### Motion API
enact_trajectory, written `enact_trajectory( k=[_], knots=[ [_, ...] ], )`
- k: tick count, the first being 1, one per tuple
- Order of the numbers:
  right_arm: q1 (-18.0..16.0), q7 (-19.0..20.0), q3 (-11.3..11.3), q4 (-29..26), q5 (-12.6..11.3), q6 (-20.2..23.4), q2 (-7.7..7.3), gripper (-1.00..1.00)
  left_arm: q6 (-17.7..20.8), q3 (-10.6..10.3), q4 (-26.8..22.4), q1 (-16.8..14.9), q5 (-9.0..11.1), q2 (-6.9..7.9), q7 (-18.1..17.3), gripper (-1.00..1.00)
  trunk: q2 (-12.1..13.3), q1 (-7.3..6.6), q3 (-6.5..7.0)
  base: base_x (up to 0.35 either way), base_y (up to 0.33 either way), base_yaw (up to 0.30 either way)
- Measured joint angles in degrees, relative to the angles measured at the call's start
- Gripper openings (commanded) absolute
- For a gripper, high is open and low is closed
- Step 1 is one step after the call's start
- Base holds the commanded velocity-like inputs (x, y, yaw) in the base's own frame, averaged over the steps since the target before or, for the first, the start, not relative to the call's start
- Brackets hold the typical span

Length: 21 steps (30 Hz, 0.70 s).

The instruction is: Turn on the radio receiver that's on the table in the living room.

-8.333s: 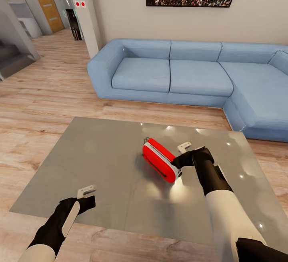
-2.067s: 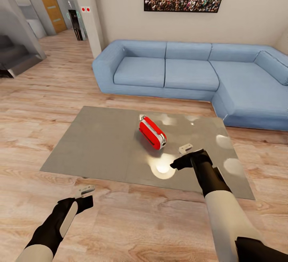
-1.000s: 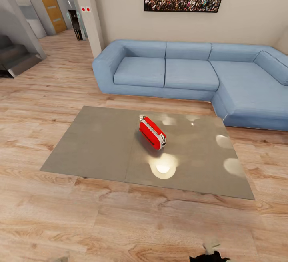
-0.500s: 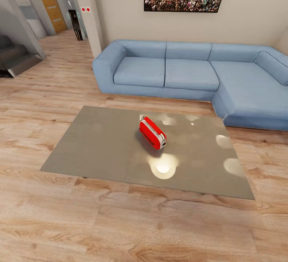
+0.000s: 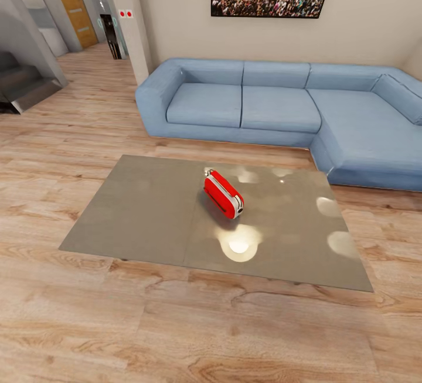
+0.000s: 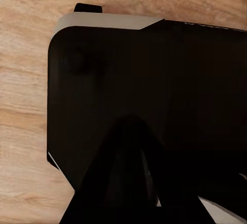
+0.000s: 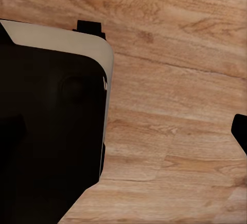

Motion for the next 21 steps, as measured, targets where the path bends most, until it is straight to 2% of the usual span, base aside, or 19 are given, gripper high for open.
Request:
enact_trajectory(
  k=[21],
  knots=[
    [0.0,0.0,0.0,0.0,0.0,0.0,0.0,1.0,0.0,0.0,0.0,0.0,0.0,-0.13,0.0,-1.0,0.0,0.0,0.0,0.0,0.0,0.0]
  ],
)
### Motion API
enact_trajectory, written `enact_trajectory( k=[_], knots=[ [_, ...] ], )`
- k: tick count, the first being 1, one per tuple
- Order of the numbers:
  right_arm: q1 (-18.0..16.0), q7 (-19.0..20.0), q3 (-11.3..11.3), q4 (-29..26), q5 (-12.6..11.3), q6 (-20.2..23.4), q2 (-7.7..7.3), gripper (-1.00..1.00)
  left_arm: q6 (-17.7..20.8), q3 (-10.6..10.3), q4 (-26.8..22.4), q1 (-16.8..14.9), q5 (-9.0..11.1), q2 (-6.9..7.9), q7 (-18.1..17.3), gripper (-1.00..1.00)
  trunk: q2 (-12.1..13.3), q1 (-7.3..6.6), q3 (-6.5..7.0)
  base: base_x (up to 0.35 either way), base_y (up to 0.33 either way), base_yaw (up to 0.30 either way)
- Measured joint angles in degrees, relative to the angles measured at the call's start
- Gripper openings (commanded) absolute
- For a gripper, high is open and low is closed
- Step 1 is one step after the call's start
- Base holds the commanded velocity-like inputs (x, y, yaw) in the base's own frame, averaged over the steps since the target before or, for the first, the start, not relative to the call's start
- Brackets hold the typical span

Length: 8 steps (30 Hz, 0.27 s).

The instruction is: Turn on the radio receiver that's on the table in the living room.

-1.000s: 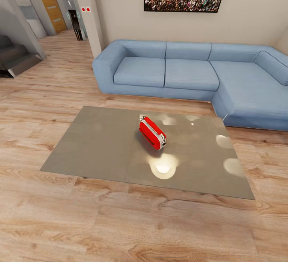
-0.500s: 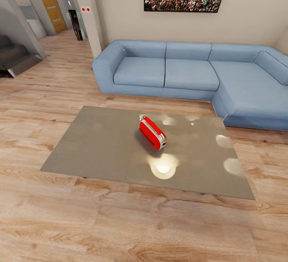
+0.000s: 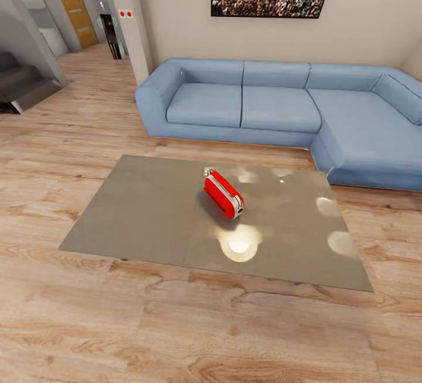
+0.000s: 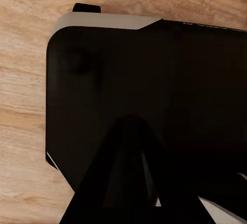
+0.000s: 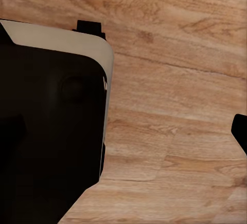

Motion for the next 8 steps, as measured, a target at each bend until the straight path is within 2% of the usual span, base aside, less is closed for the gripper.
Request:
enact_trajectory(
  k=[8],
  knots=[
    [0.0,0.0,0.0,0.0,0.0,0.0,0.0,1.0,0.0,0.0,0.0,0.0,0.0,0.0,0.0,-1.0,0.0,0.0,0.0,0.0,0.0,0.0]
  ],
)
